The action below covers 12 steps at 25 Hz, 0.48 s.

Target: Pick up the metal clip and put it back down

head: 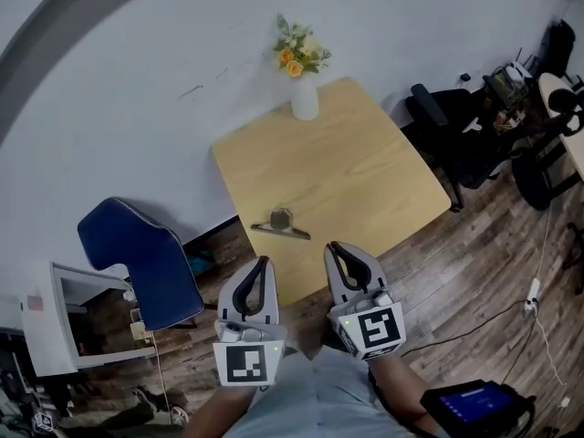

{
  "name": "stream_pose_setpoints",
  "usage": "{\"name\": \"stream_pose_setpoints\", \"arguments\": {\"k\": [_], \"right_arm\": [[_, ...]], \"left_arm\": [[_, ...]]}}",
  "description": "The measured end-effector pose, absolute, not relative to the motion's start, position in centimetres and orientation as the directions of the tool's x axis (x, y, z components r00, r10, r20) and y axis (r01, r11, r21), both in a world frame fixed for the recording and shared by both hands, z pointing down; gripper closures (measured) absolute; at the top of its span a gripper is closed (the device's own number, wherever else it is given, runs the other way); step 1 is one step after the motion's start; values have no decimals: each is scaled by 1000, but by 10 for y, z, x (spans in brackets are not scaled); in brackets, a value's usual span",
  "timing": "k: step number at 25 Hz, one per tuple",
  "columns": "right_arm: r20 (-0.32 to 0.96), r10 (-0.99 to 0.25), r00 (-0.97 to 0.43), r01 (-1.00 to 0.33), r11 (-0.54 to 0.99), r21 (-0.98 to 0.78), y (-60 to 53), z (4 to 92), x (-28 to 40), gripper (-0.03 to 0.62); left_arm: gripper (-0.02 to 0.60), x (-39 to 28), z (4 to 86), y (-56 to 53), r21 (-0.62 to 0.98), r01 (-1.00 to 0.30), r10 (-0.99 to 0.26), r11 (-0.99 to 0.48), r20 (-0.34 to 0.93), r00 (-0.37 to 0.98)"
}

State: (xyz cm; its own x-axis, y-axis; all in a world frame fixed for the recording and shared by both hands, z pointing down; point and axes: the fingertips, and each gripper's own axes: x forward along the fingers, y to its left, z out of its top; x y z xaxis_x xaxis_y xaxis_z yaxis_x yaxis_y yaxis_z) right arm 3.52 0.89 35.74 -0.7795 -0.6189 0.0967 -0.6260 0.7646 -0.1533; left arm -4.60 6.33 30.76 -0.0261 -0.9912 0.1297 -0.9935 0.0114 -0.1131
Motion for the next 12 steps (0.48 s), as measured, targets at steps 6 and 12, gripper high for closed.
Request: {"name": "stream_pose_setpoints", "arguments": {"k": [6, 12], "right_arm": [[67, -573, -817, -577, 806, -135, -26, 344, 14, 543], [106, -553, -827, -562, 816, -130, -48, 361, -15, 543]], "left_arm": [[563, -68, 296, 42, -121, -989, -989, 87, 106, -100], [563, -106, 309, 29, -88, -987, -982, 137, 118, -147]]}}
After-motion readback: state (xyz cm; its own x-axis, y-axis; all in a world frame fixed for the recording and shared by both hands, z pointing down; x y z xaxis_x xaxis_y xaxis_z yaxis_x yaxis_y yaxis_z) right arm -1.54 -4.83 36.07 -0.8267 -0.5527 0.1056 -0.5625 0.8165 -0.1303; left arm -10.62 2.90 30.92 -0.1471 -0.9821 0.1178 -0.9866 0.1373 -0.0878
